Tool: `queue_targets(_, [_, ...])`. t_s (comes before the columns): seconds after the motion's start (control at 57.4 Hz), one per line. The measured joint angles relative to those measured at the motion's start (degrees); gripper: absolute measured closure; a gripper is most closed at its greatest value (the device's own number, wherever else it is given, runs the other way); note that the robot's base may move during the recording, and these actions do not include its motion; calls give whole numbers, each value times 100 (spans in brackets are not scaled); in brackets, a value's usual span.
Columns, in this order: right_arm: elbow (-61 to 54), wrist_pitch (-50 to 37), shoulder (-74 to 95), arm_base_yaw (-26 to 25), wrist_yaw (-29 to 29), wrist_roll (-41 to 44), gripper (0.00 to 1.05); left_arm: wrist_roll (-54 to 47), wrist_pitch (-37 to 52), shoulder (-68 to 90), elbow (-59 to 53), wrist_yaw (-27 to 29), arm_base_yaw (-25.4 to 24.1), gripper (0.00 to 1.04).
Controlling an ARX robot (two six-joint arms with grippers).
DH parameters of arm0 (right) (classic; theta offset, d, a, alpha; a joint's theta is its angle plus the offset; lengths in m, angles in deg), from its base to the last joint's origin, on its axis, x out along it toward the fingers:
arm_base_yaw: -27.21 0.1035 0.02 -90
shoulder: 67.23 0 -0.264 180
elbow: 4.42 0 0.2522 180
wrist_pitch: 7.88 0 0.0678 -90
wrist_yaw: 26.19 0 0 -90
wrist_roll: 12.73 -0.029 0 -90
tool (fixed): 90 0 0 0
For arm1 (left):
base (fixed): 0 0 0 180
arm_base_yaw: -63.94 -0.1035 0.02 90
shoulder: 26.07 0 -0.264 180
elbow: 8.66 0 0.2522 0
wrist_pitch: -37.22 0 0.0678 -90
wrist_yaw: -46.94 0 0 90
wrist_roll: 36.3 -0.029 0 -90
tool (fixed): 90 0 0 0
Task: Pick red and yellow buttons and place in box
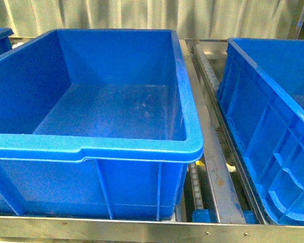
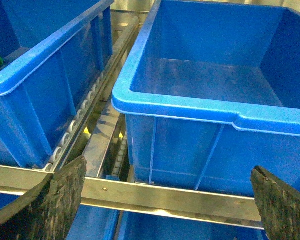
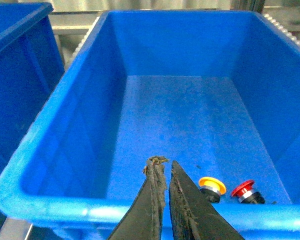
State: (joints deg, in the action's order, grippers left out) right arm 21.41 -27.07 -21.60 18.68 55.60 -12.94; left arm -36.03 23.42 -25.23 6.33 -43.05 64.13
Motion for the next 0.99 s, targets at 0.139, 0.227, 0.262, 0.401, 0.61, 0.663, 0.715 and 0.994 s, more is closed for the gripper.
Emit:
queue_targets(0.139, [-291,66,-380,177,166,0,101,0,0,0,0,-2,0,8])
queue_targets(0.227, [-470,179,-664,282,284,0,101,2,0,0,0,-2,0,8])
queue_targets(0.262, [-518,227,-761,385,450,0,101,2,0,0,0,-2,0,8])
queue_targets(0.401, [-702,428,-1143,809,756,0,101,2,0,0,0,-2,0,8])
queue_targets(0.61, [-859,739,-1628,833,820,0,101,2,0,0,0,-2,0,8])
queue_targets(0.663, [-898,817,-1746,841,820,2,101,0,0,0,0,-2,0,8])
queue_targets(0.715, [-927,909,-1869,841,822,0,101,2,0,0,0,-2,0,8])
queue_targets(0.994, [-1082,1172,-2433,844,822,4,101,-2,0,0,0,0,0,8])
